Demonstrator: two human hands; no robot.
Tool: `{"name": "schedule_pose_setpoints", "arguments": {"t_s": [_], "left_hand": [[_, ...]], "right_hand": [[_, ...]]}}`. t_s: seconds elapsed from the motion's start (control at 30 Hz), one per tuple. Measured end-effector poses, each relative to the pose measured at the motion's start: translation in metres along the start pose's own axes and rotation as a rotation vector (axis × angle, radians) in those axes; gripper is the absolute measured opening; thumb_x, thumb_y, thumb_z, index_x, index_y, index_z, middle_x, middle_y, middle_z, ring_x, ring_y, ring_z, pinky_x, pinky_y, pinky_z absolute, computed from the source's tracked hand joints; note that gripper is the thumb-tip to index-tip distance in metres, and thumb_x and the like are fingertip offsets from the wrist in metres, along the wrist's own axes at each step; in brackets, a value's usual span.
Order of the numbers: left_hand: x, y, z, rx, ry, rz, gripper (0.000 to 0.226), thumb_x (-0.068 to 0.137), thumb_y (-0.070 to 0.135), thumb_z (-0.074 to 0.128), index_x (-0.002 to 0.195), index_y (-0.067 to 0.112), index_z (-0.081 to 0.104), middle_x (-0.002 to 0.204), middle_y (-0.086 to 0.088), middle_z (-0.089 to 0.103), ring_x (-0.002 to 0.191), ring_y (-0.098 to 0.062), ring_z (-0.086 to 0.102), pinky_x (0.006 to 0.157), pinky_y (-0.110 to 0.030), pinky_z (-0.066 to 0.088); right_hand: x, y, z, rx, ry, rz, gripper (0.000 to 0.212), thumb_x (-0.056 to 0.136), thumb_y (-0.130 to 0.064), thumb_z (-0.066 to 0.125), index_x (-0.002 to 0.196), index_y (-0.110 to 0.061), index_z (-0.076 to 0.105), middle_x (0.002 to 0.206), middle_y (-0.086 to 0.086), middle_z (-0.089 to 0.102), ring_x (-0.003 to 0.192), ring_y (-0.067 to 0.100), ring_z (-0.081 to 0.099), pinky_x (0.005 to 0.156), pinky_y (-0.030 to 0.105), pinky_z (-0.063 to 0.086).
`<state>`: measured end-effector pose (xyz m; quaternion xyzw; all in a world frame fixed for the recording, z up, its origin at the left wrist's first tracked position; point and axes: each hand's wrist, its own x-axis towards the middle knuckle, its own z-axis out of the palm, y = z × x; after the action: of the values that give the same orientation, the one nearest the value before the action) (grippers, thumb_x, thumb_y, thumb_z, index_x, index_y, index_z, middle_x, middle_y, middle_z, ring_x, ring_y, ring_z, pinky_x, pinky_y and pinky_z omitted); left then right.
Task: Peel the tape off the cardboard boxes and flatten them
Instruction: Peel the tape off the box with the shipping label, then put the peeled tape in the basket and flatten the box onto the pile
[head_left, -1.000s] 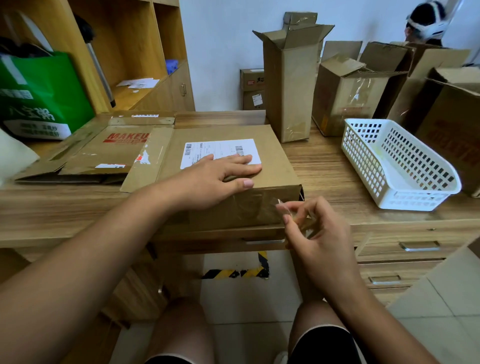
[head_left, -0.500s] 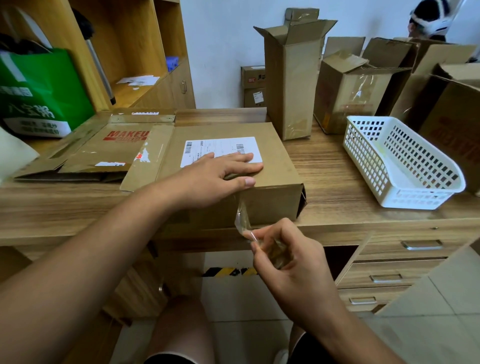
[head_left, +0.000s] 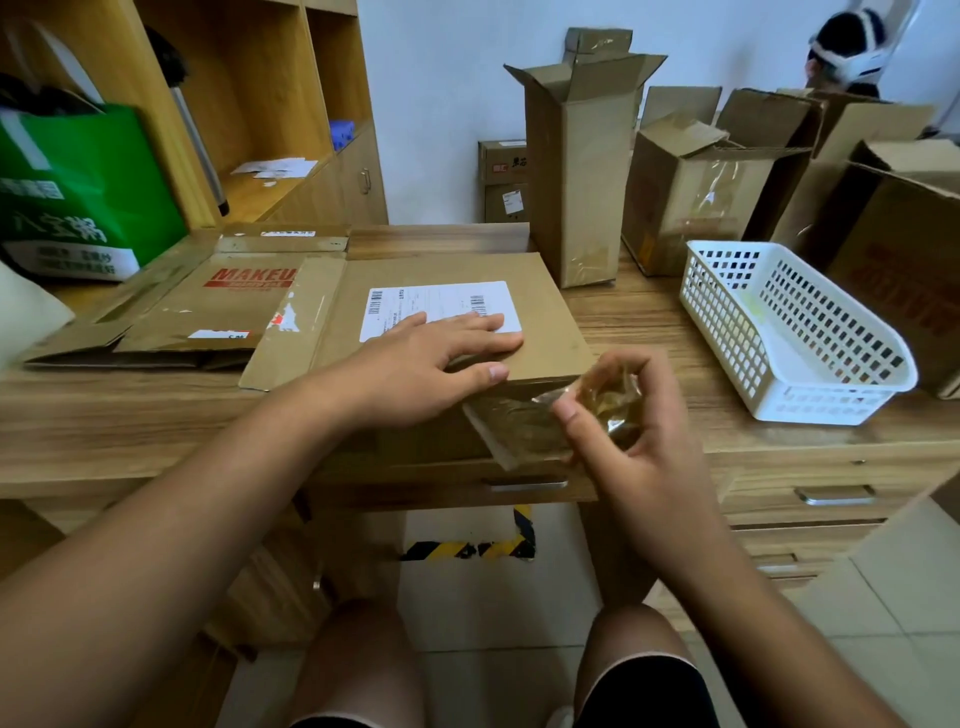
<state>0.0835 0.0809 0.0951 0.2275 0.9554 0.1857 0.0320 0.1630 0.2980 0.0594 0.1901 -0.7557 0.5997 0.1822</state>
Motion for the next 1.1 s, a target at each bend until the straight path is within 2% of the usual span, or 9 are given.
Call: {"name": "schedule_pose_setpoints", "arguments": {"t_s": [0.23, 0.33, 0.4, 0.53, 0.6, 0.67, 0.77, 0.93, 1.1], "left_hand": [[0.0, -0.001, -0.001, 0.015, -0.023, -0.002, 0.048, 0.096, 0.065, 0.031, 0.144, 0.061, 0.033, 0.16, 0.03, 0.019, 0.148, 0.006, 0.012, 0.125, -0.042, 0.003], [0.001, -0.003, 0.0, 0.017, -0.019, 0.006, 0.052, 0.092, 0.07, 0.028, 0.143, 0.062, 0.033, 0.159, 0.031, 0.02, 0.147, 0.008, 0.012, 0.125, -0.043, 0.005], [0.002, -0.004, 0.0, 0.023, -0.021, 0.005, 0.051, 0.092, 0.07, 0.028, 0.143, 0.063, 0.032, 0.159, 0.032, 0.019, 0.147, 0.008, 0.012, 0.125, -0.043, 0.005], [0.001, -0.001, -0.001, 0.018, -0.029, -0.004, 0.057, 0.087, 0.073, 0.025, 0.142, 0.064, 0.032, 0.159, 0.033, 0.018, 0.147, 0.008, 0.011, 0.125, -0.041, 0.003], [0.0, -0.001, -0.001, 0.013, -0.028, -0.006, 0.057, 0.086, 0.073, 0.024, 0.141, 0.065, 0.031, 0.158, 0.033, 0.018, 0.147, 0.008, 0.011, 0.125, -0.041, 0.003], [0.001, -0.002, -0.001, 0.015, -0.028, -0.008, 0.056, 0.087, 0.072, 0.025, 0.142, 0.064, 0.031, 0.158, 0.033, 0.018, 0.148, 0.007, 0.011, 0.125, -0.042, 0.003], [0.002, -0.005, 0.001, 0.025, -0.024, -0.001, 0.052, 0.091, 0.075, 0.023, 0.142, 0.066, 0.03, 0.158, 0.035, 0.017, 0.147, 0.01, 0.01, 0.125, -0.039, 0.003], [0.003, -0.009, 0.001, 0.015, -0.027, 0.014, 0.054, 0.085, 0.083, 0.02, 0.137, 0.073, 0.027, 0.155, 0.04, 0.016, 0.145, 0.013, 0.01, 0.125, -0.041, 0.005], [0.002, -0.006, -0.001, 0.002, -0.017, 0.025, 0.06, 0.072, 0.089, 0.016, 0.13, 0.08, 0.026, 0.15, 0.047, 0.015, 0.142, 0.018, 0.008, 0.125, -0.035, 0.004]], "right_hand": [[0.021, 0.004, -0.035, 0.062, -0.168, 0.11, 0.043, 0.094, 0.005, 0.06, 0.126, -0.023, 0.056, 0.123, -0.009, 0.067, 0.114, 0.013, 0.065, 0.1, 0.035, 0.053], [0.029, 0.006, -0.045, -0.031, -0.211, 0.079, 0.043, 0.096, 0.0, 0.061, 0.131, -0.026, 0.06, 0.13, -0.009, 0.062, 0.114, 0.016, 0.064, 0.098, 0.034, 0.055], [0.034, 0.009, -0.048, -0.11, -0.212, 0.081, 0.041, 0.096, -0.006, 0.065, 0.127, -0.032, 0.062, 0.131, -0.009, 0.059, 0.112, 0.01, 0.063, 0.095, 0.027, 0.055], [0.046, 0.017, -0.046, -0.313, -0.143, 0.105, 0.037, 0.088, -0.021, 0.077, 0.119, -0.037, 0.065, 0.104, -0.017, 0.066, 0.09, 0.003, 0.065, 0.079, 0.025, 0.057], [0.049, 0.02, -0.046, -0.37, -0.064, 0.102, 0.032, 0.082, -0.028, 0.082, 0.109, -0.033, 0.066, 0.084, -0.026, 0.062, 0.072, 0.001, 0.06, 0.065, 0.019, 0.05], [0.052, 0.021, -0.047, -0.401, 0.003, 0.097, 0.032, 0.078, -0.033, 0.085, 0.101, -0.03, 0.062, 0.078, -0.026, 0.061, 0.067, 0.001, 0.056, 0.06, 0.016, 0.045], [0.057, 0.018, -0.051, -0.438, 0.064, 0.107, 0.039, 0.076, -0.039, 0.085, 0.097, -0.032, 0.054, 0.079, -0.012, 0.062, 0.075, 0.005, 0.061, 0.066, 0.023, 0.053], [0.076, 0.008, -0.076, -0.468, 0.136, 0.134, 0.047, 0.076, -0.039, 0.086, 0.105, -0.024, 0.053, 0.085, -0.007, 0.065, 0.08, 0.007, 0.066, 0.075, 0.031, 0.058], [0.116, 0.018, -0.123, -0.5, 0.075, 0.2, 0.049, 0.077, -0.038, 0.086, 0.112, -0.018, 0.058, 0.094, 0.003, 0.073, 0.088, 0.019, 0.071, 0.086, 0.044, 0.057]]}}
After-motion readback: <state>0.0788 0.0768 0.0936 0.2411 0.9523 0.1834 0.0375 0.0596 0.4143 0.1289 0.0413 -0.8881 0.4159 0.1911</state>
